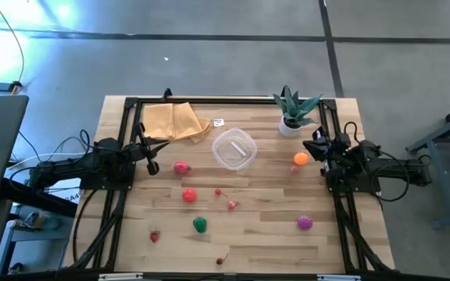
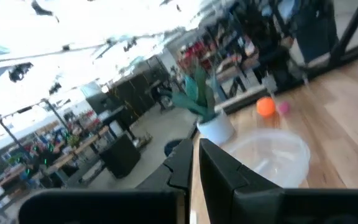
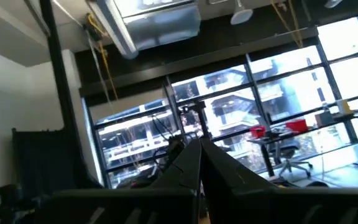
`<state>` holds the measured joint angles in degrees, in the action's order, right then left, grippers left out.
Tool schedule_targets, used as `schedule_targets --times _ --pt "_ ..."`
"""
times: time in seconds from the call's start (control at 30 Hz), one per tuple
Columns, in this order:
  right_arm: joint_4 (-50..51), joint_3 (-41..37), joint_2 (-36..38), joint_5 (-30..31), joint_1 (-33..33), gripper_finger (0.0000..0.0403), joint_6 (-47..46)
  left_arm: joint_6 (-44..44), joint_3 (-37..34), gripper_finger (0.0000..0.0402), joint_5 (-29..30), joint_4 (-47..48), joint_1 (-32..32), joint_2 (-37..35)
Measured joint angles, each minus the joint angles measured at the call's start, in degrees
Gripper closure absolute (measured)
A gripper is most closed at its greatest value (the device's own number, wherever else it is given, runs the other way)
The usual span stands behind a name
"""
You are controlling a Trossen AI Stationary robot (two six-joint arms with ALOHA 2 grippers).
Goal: Pick and placing Produce into tupperware
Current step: Adjust the transparent bin
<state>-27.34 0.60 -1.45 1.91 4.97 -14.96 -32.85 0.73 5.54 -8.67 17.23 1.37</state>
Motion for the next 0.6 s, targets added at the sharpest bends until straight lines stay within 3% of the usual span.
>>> schedule_targets --times 0.2,0.33,0.6 --pt "0.1 0.0 0.0 -5.3 0.0 0.0403 2.7 -4.7 0.0 0.0383 -10.7 -12.2 0.0 0.0" --pt "0.1 0.0 0.0 -5.4 0.0 0.0403 5.9 -5.4 0.1 0.0383 -17.0 -17.1 0.0 0.0" --pt "-0.7 0.2 0.0 -5.0 0.0 0.0403 4.6 -4.2 4.5 0.0383 -17.2 -8.2 0.0 0.0"
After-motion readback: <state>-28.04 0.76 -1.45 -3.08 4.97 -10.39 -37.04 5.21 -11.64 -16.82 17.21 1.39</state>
